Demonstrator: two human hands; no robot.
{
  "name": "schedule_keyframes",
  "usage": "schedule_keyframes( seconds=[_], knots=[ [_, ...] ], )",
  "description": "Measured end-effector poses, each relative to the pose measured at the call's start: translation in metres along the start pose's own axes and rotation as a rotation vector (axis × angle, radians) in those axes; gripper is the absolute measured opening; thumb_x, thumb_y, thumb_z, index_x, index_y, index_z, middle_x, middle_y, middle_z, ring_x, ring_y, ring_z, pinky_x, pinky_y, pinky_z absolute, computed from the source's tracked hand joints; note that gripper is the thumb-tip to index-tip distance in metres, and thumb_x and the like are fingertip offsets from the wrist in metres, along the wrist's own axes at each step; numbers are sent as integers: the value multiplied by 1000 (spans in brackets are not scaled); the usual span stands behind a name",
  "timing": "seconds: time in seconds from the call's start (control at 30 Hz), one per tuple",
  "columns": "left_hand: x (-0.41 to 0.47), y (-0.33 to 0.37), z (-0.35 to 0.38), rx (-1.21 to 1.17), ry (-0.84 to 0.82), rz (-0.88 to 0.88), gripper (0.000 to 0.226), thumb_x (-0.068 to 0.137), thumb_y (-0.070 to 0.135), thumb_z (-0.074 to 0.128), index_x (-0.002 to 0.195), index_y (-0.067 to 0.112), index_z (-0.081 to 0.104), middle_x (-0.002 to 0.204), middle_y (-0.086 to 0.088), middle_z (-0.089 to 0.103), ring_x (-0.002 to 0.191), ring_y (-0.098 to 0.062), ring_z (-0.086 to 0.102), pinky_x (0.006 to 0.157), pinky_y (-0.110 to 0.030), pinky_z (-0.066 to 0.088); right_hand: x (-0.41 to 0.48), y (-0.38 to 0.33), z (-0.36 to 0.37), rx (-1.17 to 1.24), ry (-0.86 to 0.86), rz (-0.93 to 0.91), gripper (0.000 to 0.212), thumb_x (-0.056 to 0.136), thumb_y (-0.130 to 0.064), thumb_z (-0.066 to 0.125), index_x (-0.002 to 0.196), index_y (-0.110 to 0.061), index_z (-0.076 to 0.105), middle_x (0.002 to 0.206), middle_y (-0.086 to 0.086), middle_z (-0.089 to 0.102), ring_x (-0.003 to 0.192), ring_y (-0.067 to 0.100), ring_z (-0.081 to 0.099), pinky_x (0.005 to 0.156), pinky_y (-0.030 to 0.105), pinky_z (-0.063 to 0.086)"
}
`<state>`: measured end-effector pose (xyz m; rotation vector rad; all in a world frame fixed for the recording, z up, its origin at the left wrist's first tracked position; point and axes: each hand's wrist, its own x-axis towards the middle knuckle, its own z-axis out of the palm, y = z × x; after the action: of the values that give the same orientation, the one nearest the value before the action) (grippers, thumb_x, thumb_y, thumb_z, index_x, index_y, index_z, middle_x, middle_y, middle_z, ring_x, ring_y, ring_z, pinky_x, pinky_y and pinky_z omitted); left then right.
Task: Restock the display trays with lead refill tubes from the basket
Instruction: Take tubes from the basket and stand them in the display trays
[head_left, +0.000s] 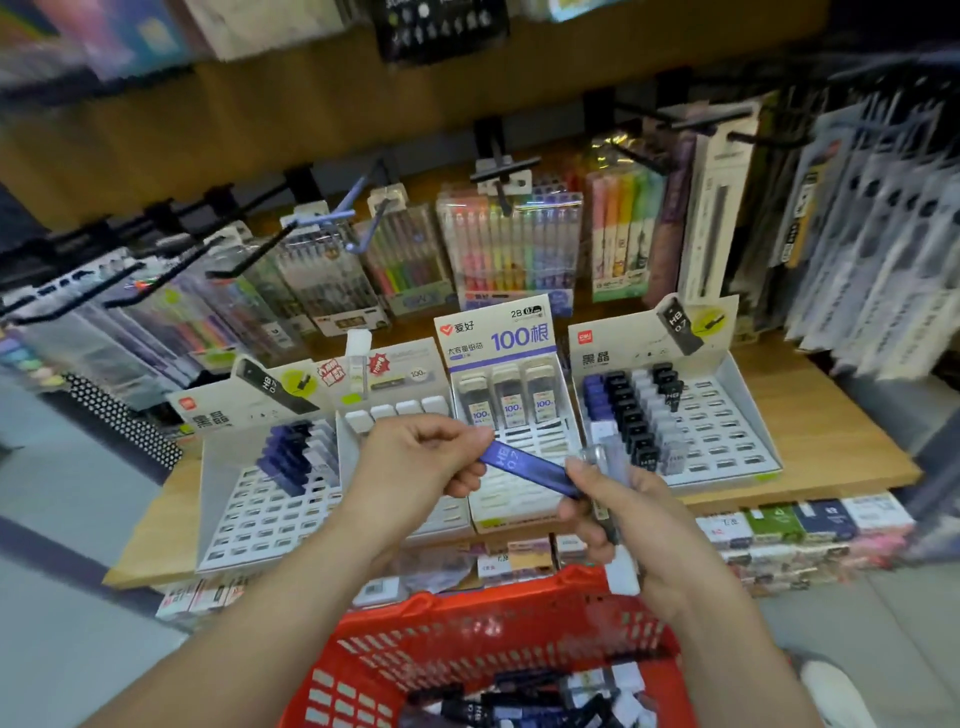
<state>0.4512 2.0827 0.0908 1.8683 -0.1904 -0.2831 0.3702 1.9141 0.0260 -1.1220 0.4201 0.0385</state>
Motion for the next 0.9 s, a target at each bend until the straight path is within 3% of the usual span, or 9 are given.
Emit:
schedule_keyframes(
  seconds=[0.1, 0.2, 0.33, 0.47, 0.6, 0.7, 0.77, 0.83, 0.9],
  knots=[
    [11, 8, 14, 100, 14, 63, 8, 86, 2, 65, 82, 5, 71, 59, -6, 65, 53, -12, 60, 56, -20, 54, -4, 3, -13, 63, 187, -9, 15, 93, -23, 65, 97, -9, 62, 67, 9, 55, 47, 14, 40, 39, 23, 34],
    [24, 12, 32, 295, 21, 183, 8, 87, 8, 67, 82, 11, 72, 60, -4, 66, 58, -16, 62, 68, -33, 57, -10, 6, -28, 377, 322, -43, 6, 94, -7, 58, 100, -7, 61, 71, 6, 51, 50, 13, 44, 39, 22, 39],
    [37, 12, 49, 606, 6, 353, 13, 90, 20, 63, 81, 18, 72, 65, 3, 65, 70, -21, 61, 70, -33, 50, -14, 1, -44, 686, 298, -137, 17, 94, -5, 56, 110, -8, 61, 88, 8, 63, 67, 16, 63, 59, 28, 56],
    [41, 9, 29, 754, 78, 358, 8, 94, 18, 57, 93, 17, 65, 77, 3, 63, 78, -20, 57, 70, -33, 45, -12, -8, -43, 536, 228, -156, 18, 96, -17, 54, 112, -15, 63, 97, 7, 75, 83, 26, 75, 75, 40, 60],
    [40, 1, -31, 876, 127, 353, 8, 91, 14, 60, 95, 16, 68, 83, 2, 67, 82, -22, 60, 71, -31, 44, -5, -8, -13, 310, 75, -122, 20, 96, -26, 51, 112, -19, 62, 98, 7, 76, 74, 30, 73, 62, 39, 62],
    [36, -8, -88, 978, 157, 293, 14, 91, 16, 62, 100, 18, 72, 90, 4, 69, 86, -18, 60, 69, -24, 37, 3, 4, 37, 121, -23, -68, 20, 95, -27, 55, 106, -11, 61, 84, 12, 74, 57, 26, 65, 50, 34, 55],
    [38, -20, -127, 1080, 171, 269, 11, 91, 18, 62, 93, 24, 71, 87, 3, 72, 83, -20, 64, 67, -27, 44, 8, 20, 72, 8, -85, -36, 19, 96, -25, 58, 99, -7, 60, 72, 9, 71, 49, 21, 58, 46, 30, 50],
    [38, -36, -159, 1149, 197, 257, 8, 90, 17, 63, 86, 19, 70, 84, 0, 73, 82, -25, 64, 66, -32, 47, 10, 40, 97, -130, -157, 31, 17, 98, -21, 58, 99, -5, 60, 65, 5, 67, 47, 17, 55, 50, 29, 48],
    [38, -52, -180, 1185, 207, 254, 7, 89, 17, 64, 87, 17, 71, 84, -2, 72, 81, -27, 64, 66, -32, 47, 10, 57, 112, -256, -247, 103, 11, 99, -17, 57, 101, -6, 61, 71, 13, 69, 50, 17, 52, 60, 34, 45]
  ],
)
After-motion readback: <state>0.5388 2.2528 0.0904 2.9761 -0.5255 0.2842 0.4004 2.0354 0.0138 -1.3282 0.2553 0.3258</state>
